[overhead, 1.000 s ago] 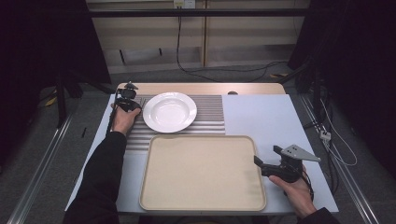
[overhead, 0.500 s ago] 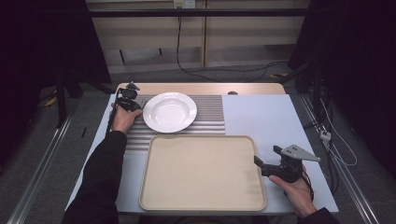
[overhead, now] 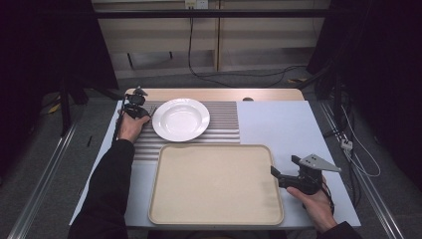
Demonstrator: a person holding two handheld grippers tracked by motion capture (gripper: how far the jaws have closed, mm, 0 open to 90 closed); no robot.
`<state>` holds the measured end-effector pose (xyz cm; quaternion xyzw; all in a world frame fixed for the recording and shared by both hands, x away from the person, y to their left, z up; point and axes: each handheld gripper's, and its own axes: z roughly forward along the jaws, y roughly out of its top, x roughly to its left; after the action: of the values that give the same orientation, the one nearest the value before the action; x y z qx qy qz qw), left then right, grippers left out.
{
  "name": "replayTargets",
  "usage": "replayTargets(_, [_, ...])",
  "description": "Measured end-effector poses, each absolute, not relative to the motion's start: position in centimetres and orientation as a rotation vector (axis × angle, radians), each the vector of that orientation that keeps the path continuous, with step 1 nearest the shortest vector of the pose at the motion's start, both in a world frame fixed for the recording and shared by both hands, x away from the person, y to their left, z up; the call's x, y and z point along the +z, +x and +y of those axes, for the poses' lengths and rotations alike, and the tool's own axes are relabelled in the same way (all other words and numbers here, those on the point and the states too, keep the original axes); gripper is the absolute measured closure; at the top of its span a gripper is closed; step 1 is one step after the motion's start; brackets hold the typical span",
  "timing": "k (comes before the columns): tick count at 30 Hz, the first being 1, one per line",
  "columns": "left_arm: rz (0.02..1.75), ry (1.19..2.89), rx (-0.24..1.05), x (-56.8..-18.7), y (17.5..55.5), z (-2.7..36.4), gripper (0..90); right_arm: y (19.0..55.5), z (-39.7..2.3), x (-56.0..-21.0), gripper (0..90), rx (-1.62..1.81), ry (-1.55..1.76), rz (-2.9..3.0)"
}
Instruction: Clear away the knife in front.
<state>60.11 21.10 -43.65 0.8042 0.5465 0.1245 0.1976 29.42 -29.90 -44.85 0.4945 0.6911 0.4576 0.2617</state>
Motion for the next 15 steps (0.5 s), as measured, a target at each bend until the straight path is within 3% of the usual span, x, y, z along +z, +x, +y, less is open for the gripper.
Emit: replayTargets(15, [1.486, 2.246, 0.348, -42.2, 59.1, 21.5, 79.8, 29.4, -29.9, -44.9, 9.8, 1.236, 1.340, 1.873])
